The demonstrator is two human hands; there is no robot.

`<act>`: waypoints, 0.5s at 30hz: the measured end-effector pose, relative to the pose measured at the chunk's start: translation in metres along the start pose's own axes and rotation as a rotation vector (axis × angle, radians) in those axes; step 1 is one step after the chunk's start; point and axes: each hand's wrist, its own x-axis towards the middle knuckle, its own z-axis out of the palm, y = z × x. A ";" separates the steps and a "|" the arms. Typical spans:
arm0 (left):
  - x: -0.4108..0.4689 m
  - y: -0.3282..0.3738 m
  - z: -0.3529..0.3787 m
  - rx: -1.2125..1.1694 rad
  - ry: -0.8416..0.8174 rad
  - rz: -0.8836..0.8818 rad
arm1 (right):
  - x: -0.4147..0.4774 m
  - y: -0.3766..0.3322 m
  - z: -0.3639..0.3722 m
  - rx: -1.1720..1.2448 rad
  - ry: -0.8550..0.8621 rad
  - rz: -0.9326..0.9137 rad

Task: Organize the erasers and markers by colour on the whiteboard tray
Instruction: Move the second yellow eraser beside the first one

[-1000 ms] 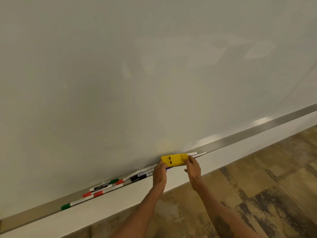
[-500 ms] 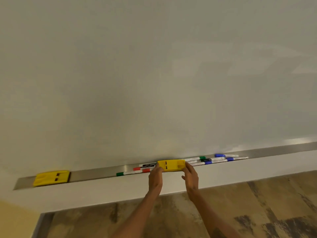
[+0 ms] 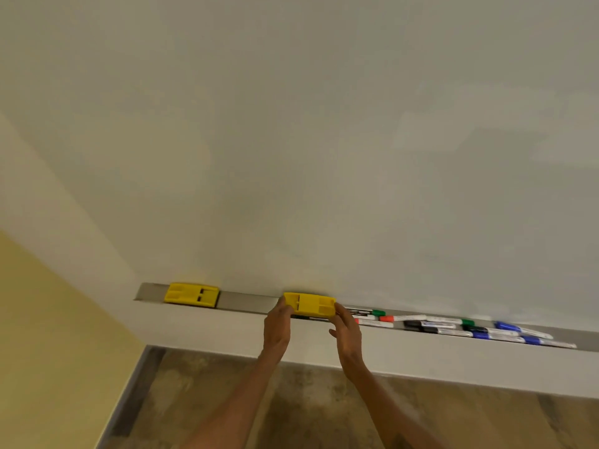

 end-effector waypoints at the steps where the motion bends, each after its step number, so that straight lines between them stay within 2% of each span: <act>1: 0.004 -0.001 -0.009 0.020 0.015 0.006 | 0.000 0.001 0.010 -0.010 -0.023 0.001; 5: 0.017 -0.005 -0.039 0.056 0.046 0.034 | 0.000 0.004 0.043 -0.039 -0.081 0.018; 7: 0.036 -0.015 -0.067 0.061 0.081 0.004 | 0.007 0.010 0.078 -0.063 -0.138 0.033; 15: 0.070 -0.040 -0.107 0.087 0.165 -0.040 | 0.018 0.019 0.130 -0.090 -0.250 0.087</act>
